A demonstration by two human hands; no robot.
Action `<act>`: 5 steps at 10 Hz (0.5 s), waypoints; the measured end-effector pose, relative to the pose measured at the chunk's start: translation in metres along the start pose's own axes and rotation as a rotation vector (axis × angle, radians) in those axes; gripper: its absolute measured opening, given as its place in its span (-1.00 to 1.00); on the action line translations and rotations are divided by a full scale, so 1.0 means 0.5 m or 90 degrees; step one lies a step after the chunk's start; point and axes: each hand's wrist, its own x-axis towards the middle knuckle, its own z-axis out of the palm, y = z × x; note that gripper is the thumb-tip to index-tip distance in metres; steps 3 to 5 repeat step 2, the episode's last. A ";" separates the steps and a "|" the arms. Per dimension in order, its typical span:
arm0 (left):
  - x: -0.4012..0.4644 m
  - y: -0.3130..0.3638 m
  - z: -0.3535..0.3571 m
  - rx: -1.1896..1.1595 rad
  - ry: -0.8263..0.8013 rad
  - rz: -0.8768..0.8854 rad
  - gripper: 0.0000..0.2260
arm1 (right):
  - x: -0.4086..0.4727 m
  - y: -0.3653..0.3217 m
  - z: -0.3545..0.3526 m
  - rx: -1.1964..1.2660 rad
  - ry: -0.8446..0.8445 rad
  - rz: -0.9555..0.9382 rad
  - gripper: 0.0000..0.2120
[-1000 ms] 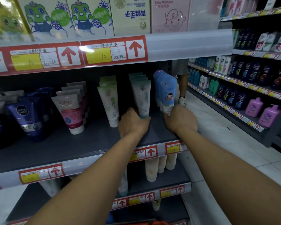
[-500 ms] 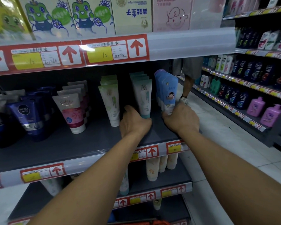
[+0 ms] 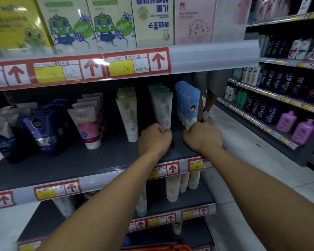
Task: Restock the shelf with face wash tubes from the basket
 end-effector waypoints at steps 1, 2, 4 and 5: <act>-0.011 0.005 -0.006 0.119 -0.064 0.041 -0.85 | -0.002 -0.002 -0.010 -0.027 -0.049 -0.012 -0.57; -0.021 0.006 -0.011 0.218 -0.086 0.087 -0.85 | -0.001 0.000 -0.015 -0.021 -0.116 -0.023 -0.53; -0.021 0.006 -0.011 0.218 -0.086 0.087 -0.85 | -0.001 0.000 -0.015 -0.021 -0.116 -0.023 -0.53; -0.021 0.006 -0.011 0.218 -0.086 0.087 -0.85 | -0.001 0.000 -0.015 -0.021 -0.116 -0.023 -0.53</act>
